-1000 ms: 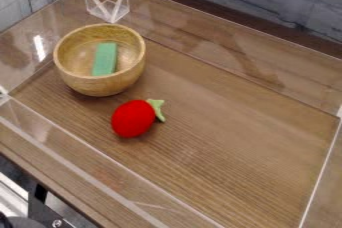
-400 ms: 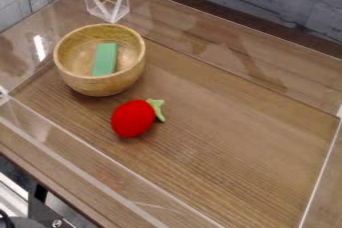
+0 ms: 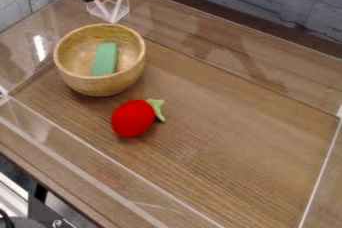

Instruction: Remove the green object from the brown bowl and put it on the table

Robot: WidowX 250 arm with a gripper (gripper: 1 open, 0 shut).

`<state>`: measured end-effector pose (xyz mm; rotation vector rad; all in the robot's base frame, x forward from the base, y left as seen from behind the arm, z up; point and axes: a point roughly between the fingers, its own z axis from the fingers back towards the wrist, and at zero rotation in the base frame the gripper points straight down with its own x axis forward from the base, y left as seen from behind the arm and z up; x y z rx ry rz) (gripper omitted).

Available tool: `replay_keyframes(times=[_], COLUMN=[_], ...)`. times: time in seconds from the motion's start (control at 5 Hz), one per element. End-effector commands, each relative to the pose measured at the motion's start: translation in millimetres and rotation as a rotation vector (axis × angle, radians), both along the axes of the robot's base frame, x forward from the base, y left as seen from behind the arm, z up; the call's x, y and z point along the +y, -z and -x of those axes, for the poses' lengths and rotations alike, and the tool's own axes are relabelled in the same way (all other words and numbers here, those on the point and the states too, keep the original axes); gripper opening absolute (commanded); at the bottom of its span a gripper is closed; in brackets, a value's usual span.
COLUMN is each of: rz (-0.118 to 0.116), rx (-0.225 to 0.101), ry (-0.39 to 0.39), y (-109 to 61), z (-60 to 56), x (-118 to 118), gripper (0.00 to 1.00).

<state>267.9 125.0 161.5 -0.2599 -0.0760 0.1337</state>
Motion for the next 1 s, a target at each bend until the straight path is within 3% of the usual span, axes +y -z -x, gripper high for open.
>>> replay_keyframes(times=[0.0,0.4,0.6,0.8], rz=[-0.031,-0.058,-0.068,-0.070], rx=[-0.058,-0.013,-0.006,-0.004], ry=[-0.014,-0.104,-0.127,-0.070], y=[-21.2,18.5,36.7,46.6], z=[4.1,7.0,5.9,10.6], x=[-2.2,-17.8,-21.4,-17.1], gripper=[0.00,0.00,0.00,1.00])
